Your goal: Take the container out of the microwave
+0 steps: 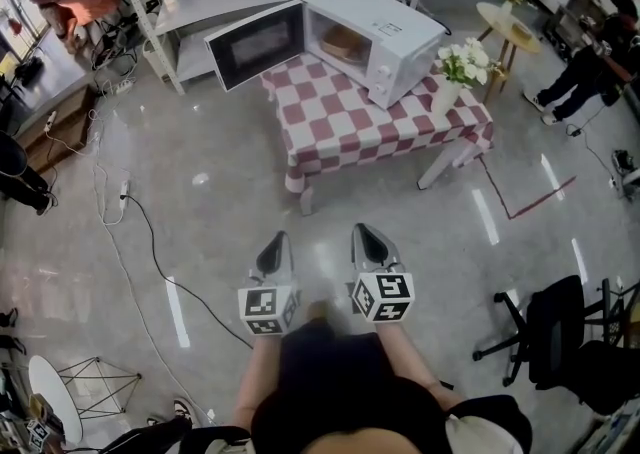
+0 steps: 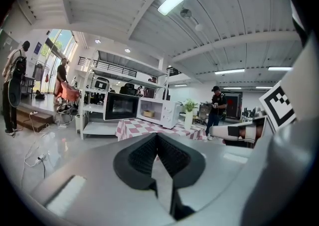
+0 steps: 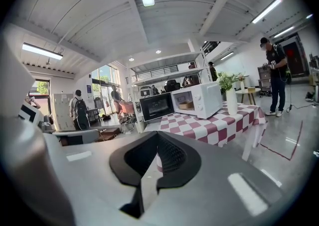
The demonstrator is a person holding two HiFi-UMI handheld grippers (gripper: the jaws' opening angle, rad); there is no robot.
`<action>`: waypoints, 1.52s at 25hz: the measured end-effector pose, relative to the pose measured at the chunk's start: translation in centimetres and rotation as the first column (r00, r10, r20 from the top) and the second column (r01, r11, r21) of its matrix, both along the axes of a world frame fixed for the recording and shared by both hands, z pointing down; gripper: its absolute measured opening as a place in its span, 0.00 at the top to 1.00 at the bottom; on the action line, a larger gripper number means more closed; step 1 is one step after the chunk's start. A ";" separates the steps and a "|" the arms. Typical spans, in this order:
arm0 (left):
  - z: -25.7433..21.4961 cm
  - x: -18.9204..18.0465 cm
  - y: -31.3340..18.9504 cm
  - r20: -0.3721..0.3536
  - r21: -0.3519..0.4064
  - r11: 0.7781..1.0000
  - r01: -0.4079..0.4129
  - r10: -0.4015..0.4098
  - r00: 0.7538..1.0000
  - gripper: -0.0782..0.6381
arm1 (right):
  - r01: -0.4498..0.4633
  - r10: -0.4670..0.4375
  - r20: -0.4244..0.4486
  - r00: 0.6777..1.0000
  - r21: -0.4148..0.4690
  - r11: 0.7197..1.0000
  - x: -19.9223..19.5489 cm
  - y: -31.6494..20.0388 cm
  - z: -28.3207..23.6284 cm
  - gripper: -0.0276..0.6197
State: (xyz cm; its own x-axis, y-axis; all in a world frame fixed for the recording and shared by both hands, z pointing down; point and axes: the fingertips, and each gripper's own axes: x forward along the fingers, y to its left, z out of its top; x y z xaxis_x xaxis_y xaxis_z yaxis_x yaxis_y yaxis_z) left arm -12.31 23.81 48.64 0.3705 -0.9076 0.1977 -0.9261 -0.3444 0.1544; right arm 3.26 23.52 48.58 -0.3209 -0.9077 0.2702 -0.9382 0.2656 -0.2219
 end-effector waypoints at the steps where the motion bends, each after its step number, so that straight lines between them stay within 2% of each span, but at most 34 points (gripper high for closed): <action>1: 0.0 -0.2 -0.2 0.000 0.001 1.000 -0.002 0.002 1.000 0.88 | -0.002 0.002 0.002 1.000 0.000 1.000 -0.2 -0.2 0.1 0.95; 6: 0.4 -1.3 -0.9 0.005 -0.001 1.000 -0.008 0.008 1.000 0.88 | -0.017 0.017 -0.003 1.000 0.000 1.000 -0.9 -0.6 0.4 0.95; 10: 0.7 -1.7 -1.3 -0.005 -0.004 1.000 -0.006 0.006 1.000 0.88 | -0.002 0.003 -0.057 0.998 0.019 1.000 -1.6 -0.7 0.3 0.95; 38: 0.5 -1.6 -2.3 -0.025 0.001 1.000 -0.013 0.013 1.000 0.88 | -0.022 0.022 -0.051 0.998 0.017 1.000 -1.0 -0.8 0.5 0.95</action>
State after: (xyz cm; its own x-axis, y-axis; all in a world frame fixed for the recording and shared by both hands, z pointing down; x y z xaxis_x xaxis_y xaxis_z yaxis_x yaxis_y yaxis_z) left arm -13.88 21.55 49.14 0.3869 -0.9030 0.1871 -0.9174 -0.3563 0.1771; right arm 2.29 22.68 49.08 -0.2869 -0.9188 0.2712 -0.9539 0.2479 -0.1692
